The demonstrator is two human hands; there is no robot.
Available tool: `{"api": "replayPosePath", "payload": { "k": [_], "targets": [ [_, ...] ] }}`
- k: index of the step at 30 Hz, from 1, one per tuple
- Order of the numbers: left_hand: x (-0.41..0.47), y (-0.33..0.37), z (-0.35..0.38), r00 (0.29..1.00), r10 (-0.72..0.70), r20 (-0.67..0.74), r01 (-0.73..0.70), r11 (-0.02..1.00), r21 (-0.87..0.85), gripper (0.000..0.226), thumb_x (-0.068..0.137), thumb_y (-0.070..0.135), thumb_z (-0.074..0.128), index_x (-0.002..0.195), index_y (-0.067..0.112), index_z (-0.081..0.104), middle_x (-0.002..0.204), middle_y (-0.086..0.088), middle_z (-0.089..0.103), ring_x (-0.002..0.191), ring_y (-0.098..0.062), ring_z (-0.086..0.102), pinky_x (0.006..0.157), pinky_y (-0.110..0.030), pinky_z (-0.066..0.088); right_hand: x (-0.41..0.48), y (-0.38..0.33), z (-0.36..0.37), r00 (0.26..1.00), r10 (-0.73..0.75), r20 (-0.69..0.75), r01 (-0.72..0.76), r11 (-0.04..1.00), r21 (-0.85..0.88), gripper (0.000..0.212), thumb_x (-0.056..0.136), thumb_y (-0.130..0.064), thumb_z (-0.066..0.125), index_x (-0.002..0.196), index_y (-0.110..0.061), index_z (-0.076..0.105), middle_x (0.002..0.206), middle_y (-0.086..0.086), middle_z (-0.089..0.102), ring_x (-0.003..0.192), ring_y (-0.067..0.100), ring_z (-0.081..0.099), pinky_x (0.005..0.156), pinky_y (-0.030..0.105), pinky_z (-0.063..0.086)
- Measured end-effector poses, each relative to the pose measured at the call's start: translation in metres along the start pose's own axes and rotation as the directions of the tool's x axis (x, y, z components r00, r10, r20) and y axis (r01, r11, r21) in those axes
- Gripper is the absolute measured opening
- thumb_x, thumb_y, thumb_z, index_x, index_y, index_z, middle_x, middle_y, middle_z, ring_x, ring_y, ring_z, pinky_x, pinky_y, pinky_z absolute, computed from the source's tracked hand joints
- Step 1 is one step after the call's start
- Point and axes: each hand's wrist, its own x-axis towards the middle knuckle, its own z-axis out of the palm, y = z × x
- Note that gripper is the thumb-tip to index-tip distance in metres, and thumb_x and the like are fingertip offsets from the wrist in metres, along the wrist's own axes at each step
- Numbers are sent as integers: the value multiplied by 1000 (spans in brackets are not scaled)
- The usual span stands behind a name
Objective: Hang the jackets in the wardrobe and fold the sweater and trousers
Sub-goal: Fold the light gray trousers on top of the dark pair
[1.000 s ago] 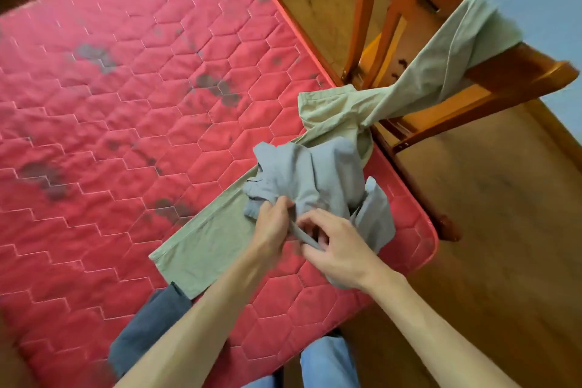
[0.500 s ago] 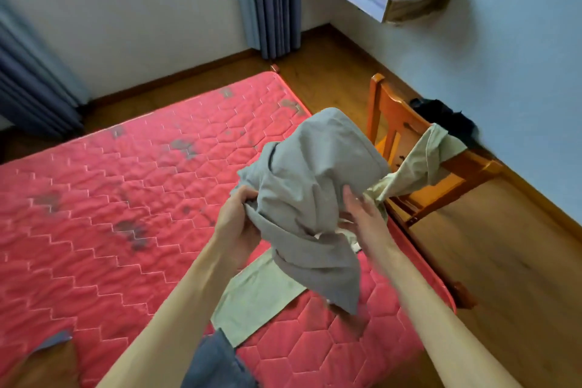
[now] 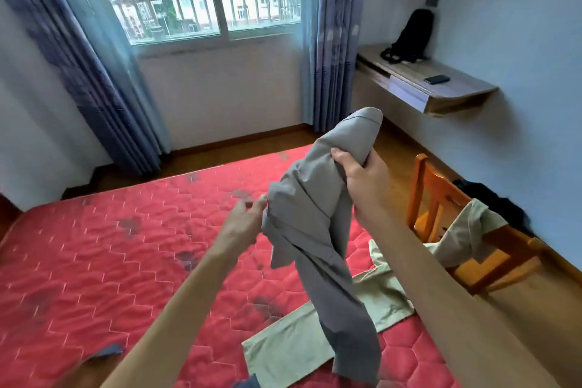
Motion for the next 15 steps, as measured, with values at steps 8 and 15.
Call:
{"api": "replayPosePath", "payload": {
  "k": [8, 15],
  "targets": [
    [-60, 82, -22, 855, 507, -106, -516, 816, -259, 57, 78, 68, 65, 121, 31, 58, 107, 10, 71, 97, 1, 68, 86, -21, 54, -30, -44, 37, 754, -182, 632, 270, 962, -46, 60, 79, 9, 75, 130, -11, 51, 112, 11, 70, 103, 19, 71, 88, 35, 59],
    [-44, 100, -40, 880, 380, -286, -441, 877, -191, 23, 97, 14, 56, 76, 12, 66, 74, -3, 68, 70, -17, 63, 74, -34, 51, -33, -47, 46, 629, -114, 769, 306, 946, -109, 90, 74, -13, 88, 148, -19, 38, 127, 4, 62, 114, 13, 66, 99, 36, 54]
  ]
}}
